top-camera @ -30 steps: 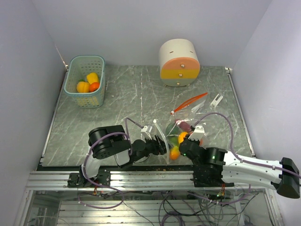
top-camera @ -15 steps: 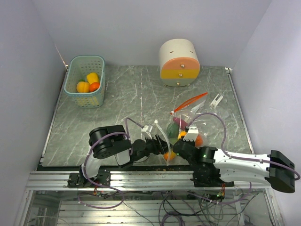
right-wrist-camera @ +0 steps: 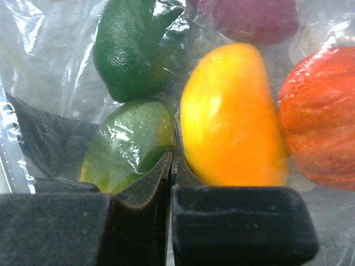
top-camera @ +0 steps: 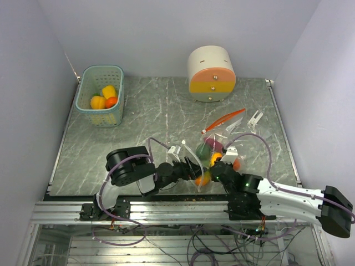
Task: Open the zip-top bag and remove the fake food
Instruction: Pick up the fake fruit from the zipper food storage bag.
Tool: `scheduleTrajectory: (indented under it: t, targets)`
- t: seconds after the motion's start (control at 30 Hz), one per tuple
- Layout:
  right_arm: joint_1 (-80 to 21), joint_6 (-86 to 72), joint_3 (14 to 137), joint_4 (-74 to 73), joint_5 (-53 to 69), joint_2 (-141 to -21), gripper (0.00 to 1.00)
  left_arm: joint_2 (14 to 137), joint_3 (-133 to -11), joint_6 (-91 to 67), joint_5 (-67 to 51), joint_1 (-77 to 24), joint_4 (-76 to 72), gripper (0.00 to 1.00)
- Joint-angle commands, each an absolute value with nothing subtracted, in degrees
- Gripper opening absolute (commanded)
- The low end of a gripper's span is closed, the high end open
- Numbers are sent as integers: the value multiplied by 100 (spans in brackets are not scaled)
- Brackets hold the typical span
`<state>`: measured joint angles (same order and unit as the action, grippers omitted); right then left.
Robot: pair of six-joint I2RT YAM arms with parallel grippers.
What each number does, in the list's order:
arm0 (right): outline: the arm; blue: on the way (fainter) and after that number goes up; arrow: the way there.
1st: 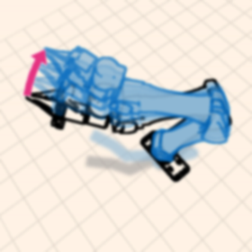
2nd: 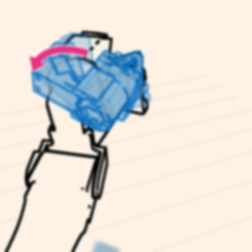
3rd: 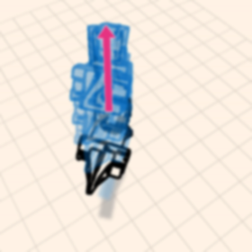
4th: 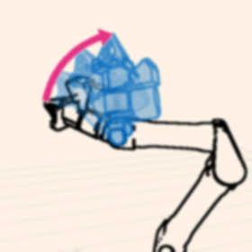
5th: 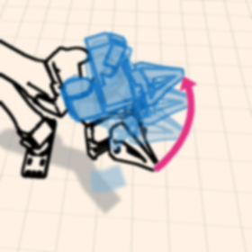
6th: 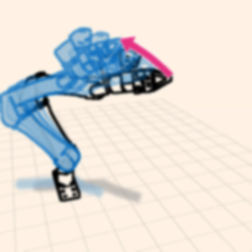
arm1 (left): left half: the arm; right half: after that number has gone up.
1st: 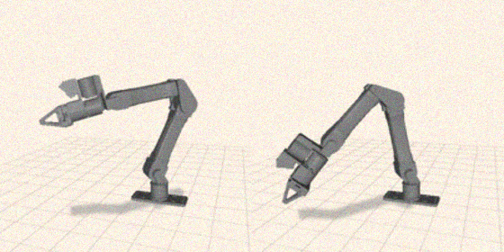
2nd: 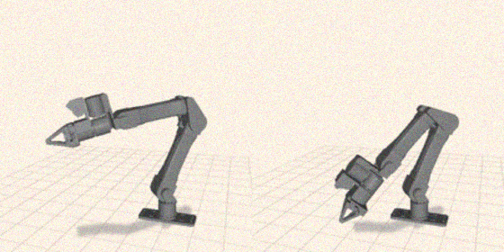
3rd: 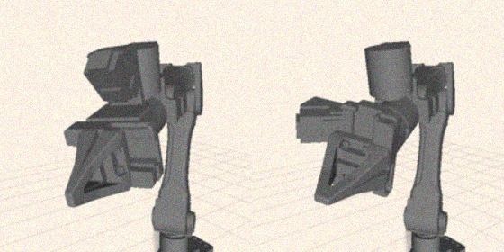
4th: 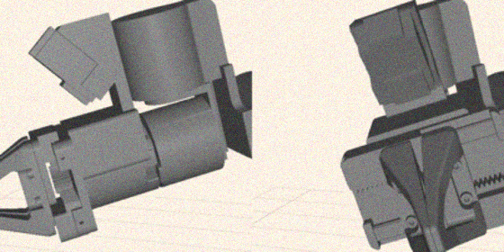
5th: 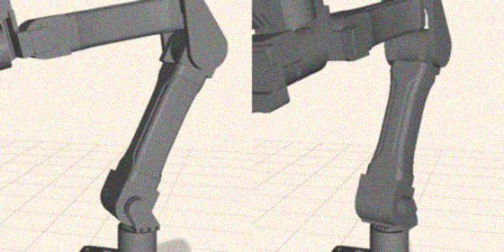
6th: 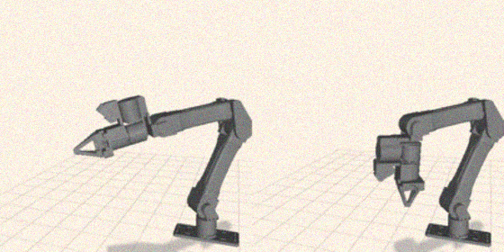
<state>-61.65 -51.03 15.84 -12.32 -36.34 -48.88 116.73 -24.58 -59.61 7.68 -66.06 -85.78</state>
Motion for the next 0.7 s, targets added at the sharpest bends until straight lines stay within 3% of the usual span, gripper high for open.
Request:
scheduleTrajectory:
  t: [0.0,0.1,0.27,0.37,0.57,0.67]
  targets:
    - [-6161,-5055,1596,-655,-3298,-4508,0,11810,-2250,-5883,575,-6733,-8189,95]
    - [-6153,-4995,1533,-670,-3300,-4298,0,11576,-2335,-5742,686,-6744,-7599,100]
    - [-6135,-4936,1502,-456,-3192,-4468,0,11579,-2695,-5651,649,-6808,-6867,99]
    - [-6137,-4918,1537,-326,-3122,-4659,0,11693,-2761,-5690,609,-6855,-6928,91]
    - [-6139,-4870,1580,-385,-3224,-4714,0,11784,-2549,-5852,648,-6857,-7451,60]
    - [-6111,-4906,1610,-567,-3345,-4668,0,11720,-2433,-5887,689,-6861,-7579,54]
